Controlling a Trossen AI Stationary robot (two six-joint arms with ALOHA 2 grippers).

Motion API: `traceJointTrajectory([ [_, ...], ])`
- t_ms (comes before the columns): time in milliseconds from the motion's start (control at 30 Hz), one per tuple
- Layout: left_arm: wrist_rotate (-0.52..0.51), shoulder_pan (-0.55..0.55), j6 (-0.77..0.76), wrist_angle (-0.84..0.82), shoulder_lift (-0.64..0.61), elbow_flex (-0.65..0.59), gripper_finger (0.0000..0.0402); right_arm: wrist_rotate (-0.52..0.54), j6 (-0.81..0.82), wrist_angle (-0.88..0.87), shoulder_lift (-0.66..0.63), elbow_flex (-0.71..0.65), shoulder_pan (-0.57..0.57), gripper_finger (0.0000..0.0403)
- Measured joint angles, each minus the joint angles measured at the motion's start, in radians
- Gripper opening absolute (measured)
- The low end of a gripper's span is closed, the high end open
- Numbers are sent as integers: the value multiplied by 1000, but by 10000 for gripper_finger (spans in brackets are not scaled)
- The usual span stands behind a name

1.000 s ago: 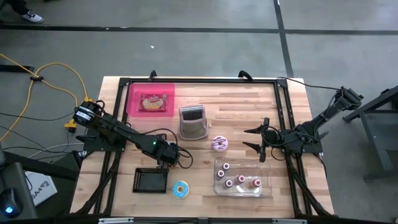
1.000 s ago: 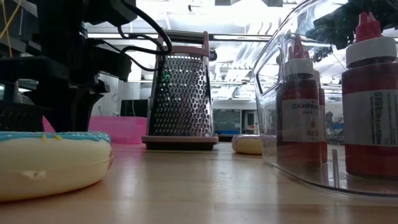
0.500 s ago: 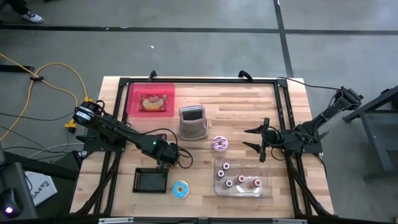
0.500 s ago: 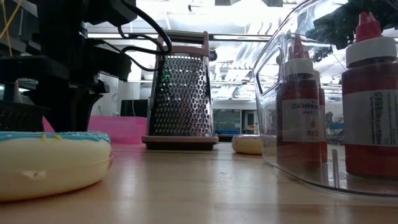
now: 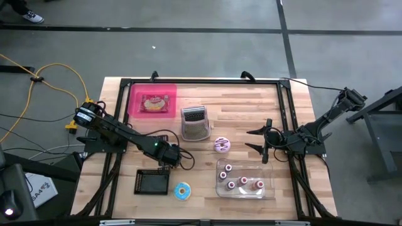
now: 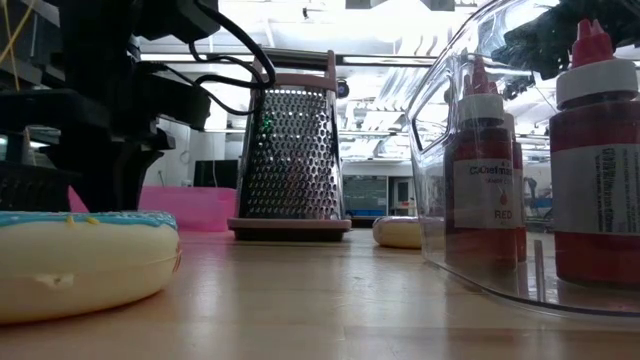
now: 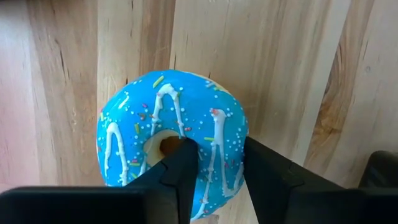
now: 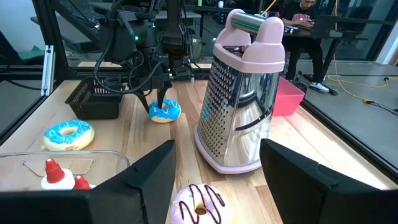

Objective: Pick & Place Food Item
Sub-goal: Put the top blue donut into the black bin

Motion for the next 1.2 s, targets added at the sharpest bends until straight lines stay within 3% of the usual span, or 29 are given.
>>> traceJointTrajectory([
  [533, 45, -1, 0, -1, -18, 2, 110, 0, 0, 0, 0, 0, 0, 220],
  [1200, 41, 5, 0, -12, -249, 2, 110, 0, 3, 0, 0, 0, 0, 220],
])
